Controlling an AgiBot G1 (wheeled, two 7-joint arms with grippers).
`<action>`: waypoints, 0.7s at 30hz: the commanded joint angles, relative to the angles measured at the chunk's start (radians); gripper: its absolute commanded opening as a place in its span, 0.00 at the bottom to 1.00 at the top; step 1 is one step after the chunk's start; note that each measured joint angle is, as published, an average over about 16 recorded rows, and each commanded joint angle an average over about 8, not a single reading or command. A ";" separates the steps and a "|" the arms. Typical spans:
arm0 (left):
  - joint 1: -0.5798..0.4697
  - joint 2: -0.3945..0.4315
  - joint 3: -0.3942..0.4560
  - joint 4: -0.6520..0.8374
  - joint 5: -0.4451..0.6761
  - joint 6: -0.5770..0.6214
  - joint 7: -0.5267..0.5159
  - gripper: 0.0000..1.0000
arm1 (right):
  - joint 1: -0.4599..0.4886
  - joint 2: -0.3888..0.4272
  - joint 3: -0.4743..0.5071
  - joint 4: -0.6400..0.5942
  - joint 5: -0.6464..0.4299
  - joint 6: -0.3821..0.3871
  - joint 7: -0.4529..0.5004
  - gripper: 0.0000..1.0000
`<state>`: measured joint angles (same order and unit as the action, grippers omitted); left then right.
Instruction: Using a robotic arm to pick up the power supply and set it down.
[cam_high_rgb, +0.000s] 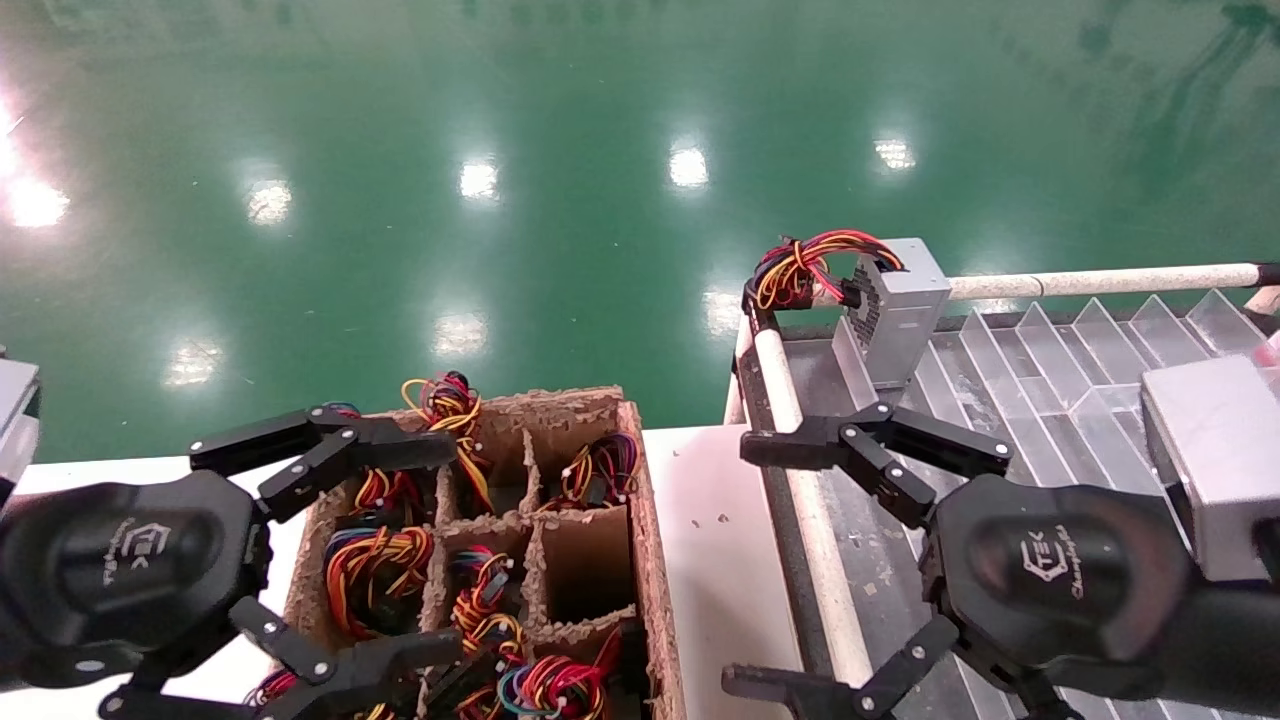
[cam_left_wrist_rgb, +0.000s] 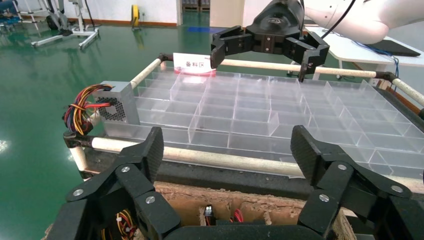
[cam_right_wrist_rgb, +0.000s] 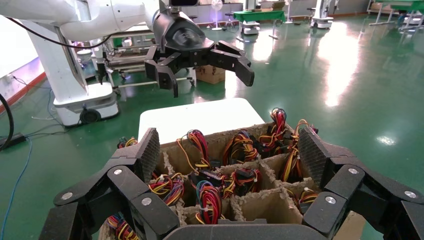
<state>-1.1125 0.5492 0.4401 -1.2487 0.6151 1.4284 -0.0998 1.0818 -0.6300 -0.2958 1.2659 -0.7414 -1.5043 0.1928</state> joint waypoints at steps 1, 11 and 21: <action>0.000 0.000 0.000 0.000 0.000 0.000 0.000 0.00 | -0.004 0.000 0.001 0.000 0.002 0.002 -0.003 1.00; 0.000 0.000 0.000 0.000 0.000 0.000 0.000 0.00 | 0.135 -0.151 -0.149 -0.167 -0.135 -0.066 0.042 1.00; 0.000 0.000 0.000 0.000 0.000 0.000 0.000 0.00 | 0.295 -0.305 -0.344 -0.409 -0.262 -0.082 0.046 0.32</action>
<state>-1.1125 0.5492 0.4402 -1.2487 0.6151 1.4284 -0.0997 1.3704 -0.9296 -0.6391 0.8687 -0.9954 -1.5865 0.2370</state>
